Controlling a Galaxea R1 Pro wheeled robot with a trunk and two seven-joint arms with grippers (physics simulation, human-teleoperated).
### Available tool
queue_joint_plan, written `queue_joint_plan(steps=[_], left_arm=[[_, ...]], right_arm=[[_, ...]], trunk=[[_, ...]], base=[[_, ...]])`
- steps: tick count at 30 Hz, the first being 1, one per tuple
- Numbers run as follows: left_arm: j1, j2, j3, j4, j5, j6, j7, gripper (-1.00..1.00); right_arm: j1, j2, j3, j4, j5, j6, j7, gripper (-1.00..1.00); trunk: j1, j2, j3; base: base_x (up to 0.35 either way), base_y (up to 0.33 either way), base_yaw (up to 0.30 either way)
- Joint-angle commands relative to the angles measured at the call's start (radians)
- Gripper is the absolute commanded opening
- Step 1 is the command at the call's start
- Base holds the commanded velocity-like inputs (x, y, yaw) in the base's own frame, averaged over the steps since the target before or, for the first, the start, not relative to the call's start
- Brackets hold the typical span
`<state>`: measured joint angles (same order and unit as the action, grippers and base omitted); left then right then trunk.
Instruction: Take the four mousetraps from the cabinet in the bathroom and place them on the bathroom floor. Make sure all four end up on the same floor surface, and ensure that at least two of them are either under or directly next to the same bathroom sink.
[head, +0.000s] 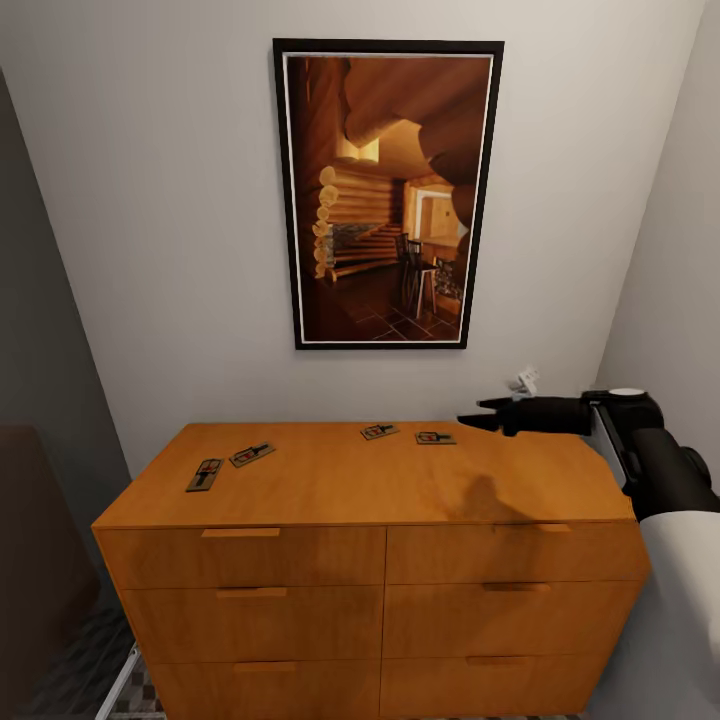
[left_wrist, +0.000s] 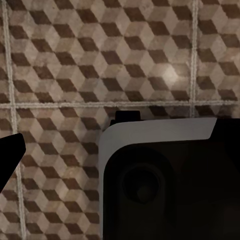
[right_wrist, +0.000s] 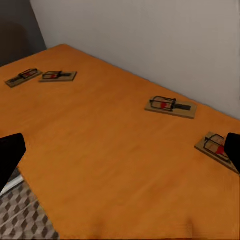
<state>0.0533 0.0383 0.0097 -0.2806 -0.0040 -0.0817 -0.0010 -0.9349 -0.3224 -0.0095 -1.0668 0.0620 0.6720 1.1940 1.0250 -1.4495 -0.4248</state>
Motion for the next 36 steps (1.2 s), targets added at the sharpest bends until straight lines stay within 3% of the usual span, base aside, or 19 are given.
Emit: queue_joint_plan(steps=[1, 4, 10, 18, 26, 36], left_arm=[[0.000, 0.000, 0.001, -0.001, 0.000, -0.001, 0.000, 1.00], [0.000, 0.000, 0.001, -0.001, -0.001, -0.001, 0.000, 1.00], [0.000, 0.000, 0.001, 0.000, -0.001, -0.002, 0.000, 1.00], [0.000, 0.000, 0.001, 0.000, -0.001, -0.001, 0.000, 1.00], [0.000, 0.000, 0.001, 0.000, -0.001, -0.001, 0.000, 1.00], [0.000, 0.000, 0.001, 0.000, -0.001, -0.001, 0.000, 1.00]], right_arm=[[-0.001, -0.006, -0.001, -0.001, 0.006, 0.006, 0.031, 1.00], [-0.001, -0.022, -0.001, -0.001, 0.007, 0.003, 0.113, 1.00], [-0.001, -0.034, -0.001, -0.002, 0.006, -0.001, 0.189, 1.00], [-0.001, -0.042, -0.001, -0.002, 0.006, -0.045, 0.227, 1.00], [-0.001, -0.057, 0.004, -0.007, 0.010, -0.150, 0.292, 1.00], [-0.001, -0.081, 0.006, -0.007, 0.012, -0.180, 0.319, 1.00]], trunk=[[0.000, -0.001, -0.001], [0.000, -0.001, -0.001], [0.000, -0.001, -0.001], [0.000, -0.001, -0.001], [0.000, -0.001, -0.001], [0.000, -0.001, -0.001]], base=[[0.000, 0.000, 0.000], [0.000, 0.000, 0.000], [0.000, 0.000, 0.000], [0.000, 0.000, 0.000], [0.000, 0.000, 0.000], [0.000, 0.000, 0.000]])
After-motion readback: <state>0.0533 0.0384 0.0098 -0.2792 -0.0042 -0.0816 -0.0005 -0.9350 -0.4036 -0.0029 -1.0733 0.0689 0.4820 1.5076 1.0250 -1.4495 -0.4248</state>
